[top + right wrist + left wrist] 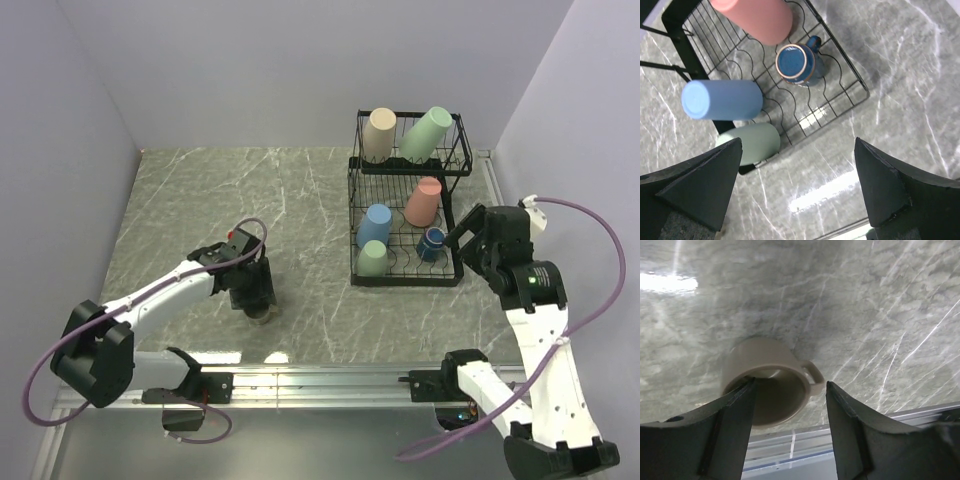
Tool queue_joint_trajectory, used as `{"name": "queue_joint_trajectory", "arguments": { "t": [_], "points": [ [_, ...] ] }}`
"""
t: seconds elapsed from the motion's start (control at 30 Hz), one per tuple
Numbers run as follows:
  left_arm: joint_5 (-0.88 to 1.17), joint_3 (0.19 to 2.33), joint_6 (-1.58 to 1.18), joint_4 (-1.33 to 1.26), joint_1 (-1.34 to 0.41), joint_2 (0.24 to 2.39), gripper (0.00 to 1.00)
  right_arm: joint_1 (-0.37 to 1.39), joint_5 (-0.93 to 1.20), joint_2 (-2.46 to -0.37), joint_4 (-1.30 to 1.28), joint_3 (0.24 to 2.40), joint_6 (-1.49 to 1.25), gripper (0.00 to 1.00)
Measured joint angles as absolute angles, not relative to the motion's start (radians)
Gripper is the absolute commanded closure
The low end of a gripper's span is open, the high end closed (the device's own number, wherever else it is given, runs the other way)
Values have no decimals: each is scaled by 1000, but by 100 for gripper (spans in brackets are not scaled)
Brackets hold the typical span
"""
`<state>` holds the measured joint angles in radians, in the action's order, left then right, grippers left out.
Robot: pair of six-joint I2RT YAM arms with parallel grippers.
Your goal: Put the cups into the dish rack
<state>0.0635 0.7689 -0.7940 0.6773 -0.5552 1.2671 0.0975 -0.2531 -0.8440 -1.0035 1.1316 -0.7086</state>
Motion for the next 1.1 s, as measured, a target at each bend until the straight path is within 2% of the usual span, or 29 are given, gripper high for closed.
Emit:
{"name": "queue_joint_trajectory", "arguments": {
  "t": [0.17, 0.33, 0.43, 0.47, 0.53, 0.57, 0.6, 1.1],
  "points": [
    [52, 773, -801, 651, -596, 1308, 37, 97, -249, -786, -1039, 1125, -696, 0],
    [35, 786, -807, 643, -622, 1373, 49, 97, -250, -743, -1076, 1116, -673, 0],
    [30, 800, -810, 640, -628, 1395, 65, 97, -250, -712, -1093, 1105, -661, 0],
    [28, 803, -811, 640, -630, 1399, 77, 97, -250, -706, -1101, 1103, -659, 0],
    [22, 808, -810, 646, -632, 1401, 87, 97, -248, -698, -1104, 1098, -654, 0],
    [17, 809, -815, 645, -633, 1401, 97, 97, -246, -695, -1106, 1093, -652, 0],
    [7, 813, -813, 643, -633, 1401, 99, 97, -244, -693, -1109, 1090, -650, 0],
    [-4, 790, -804, 668, -653, 1282, 99, 97, -172, -688, -1100, 1074, -603, 1]
  ]
}}
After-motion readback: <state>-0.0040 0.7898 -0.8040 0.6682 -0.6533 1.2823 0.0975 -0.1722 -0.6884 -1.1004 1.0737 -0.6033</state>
